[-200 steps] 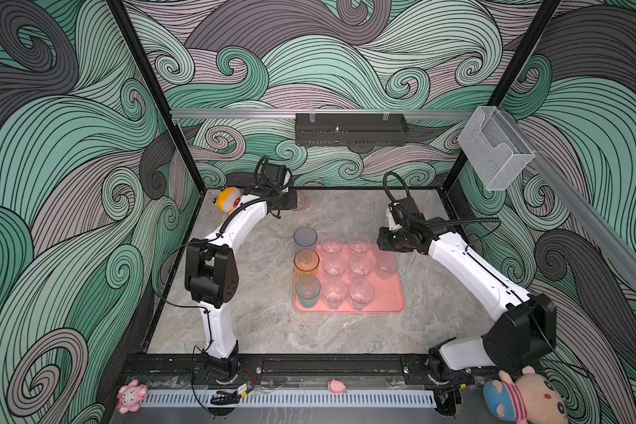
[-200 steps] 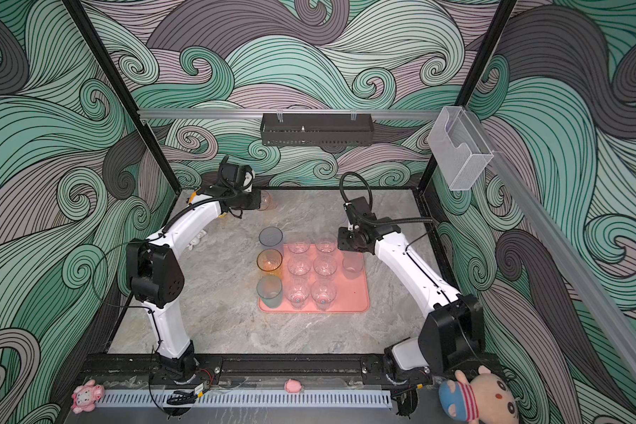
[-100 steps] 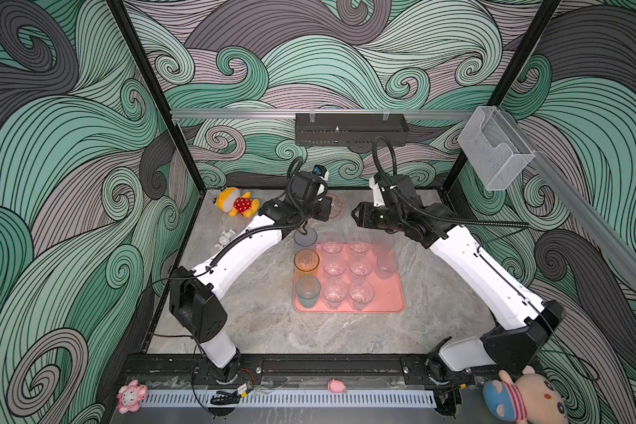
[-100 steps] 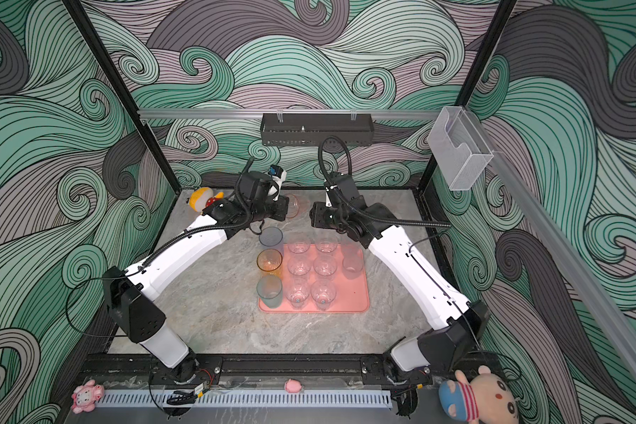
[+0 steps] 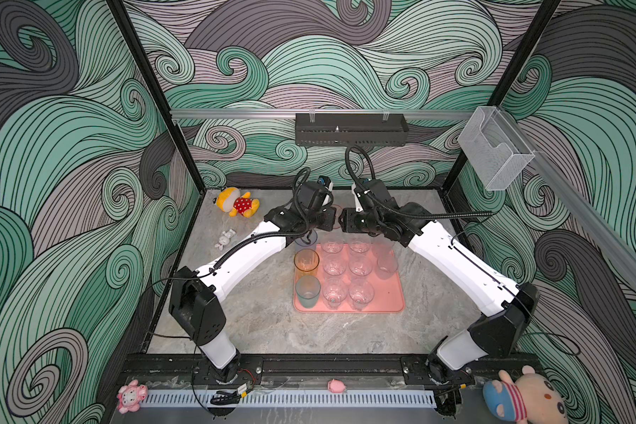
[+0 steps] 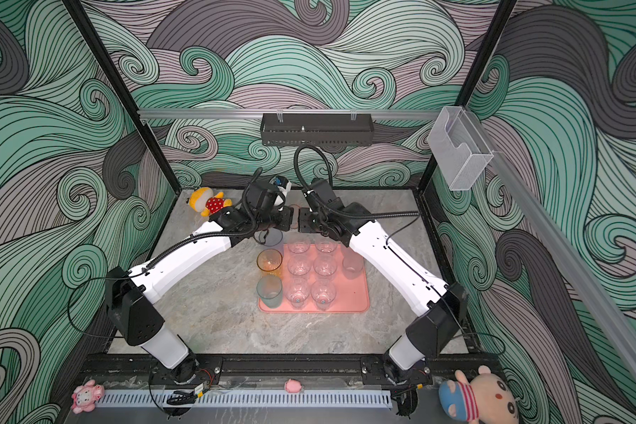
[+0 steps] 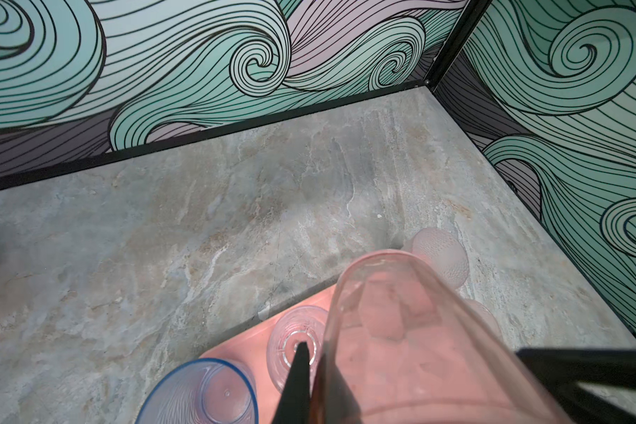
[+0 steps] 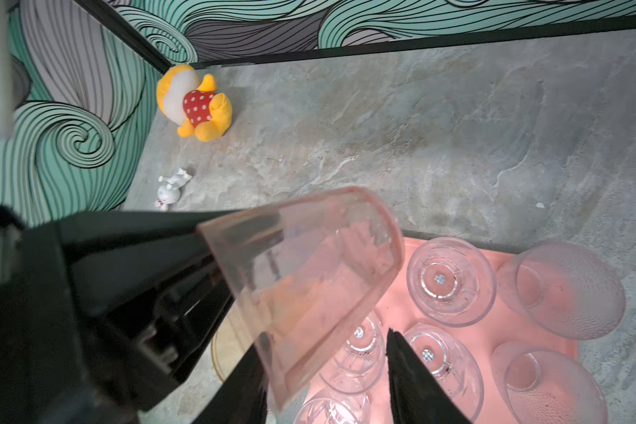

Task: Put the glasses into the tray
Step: 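Hand the pink glass from the left gripper to the right gripper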

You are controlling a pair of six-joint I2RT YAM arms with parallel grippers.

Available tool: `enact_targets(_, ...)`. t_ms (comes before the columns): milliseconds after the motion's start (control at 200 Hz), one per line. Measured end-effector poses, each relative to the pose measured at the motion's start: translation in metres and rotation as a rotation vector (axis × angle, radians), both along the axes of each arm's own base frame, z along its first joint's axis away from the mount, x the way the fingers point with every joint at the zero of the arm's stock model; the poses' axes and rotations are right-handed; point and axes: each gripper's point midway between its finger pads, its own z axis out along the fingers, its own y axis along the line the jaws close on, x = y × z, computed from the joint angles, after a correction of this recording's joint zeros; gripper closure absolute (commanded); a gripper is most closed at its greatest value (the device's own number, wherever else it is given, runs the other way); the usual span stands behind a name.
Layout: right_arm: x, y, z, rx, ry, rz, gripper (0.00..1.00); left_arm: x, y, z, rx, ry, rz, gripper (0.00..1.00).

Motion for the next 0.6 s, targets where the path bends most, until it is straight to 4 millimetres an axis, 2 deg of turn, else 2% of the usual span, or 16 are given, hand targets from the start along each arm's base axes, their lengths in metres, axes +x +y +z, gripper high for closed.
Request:
enact_targets(135,0.004,0.001,-0.012,-0.048,0.001,-0.024,0.57,-0.011,-0.003,-0.008,-0.039,0.006,0.037,1.00)
enact_targets(260,0.003,0.001,-0.018,-0.084,-0.008,-0.030,0.71,-0.014,-0.001,-0.010,-0.078,0.009,0.083,0.98)
enact_targets(370,0.005,-0.001,-0.020,-0.111,-0.021,-0.042,0.82,-0.014,-0.001,-0.007,-0.089,-0.005,0.112,0.91)
enact_targets(500,0.007,-0.005,-0.021,-0.132,-0.030,-0.054,0.90,-0.017,-0.004,-0.003,-0.108,-0.009,0.121,0.82)
enact_targets(600,0.010,-0.012,-0.021,-0.157,-0.038,-0.075,0.93,-0.024,-0.007,0.013,-0.149,-0.035,0.103,0.70)
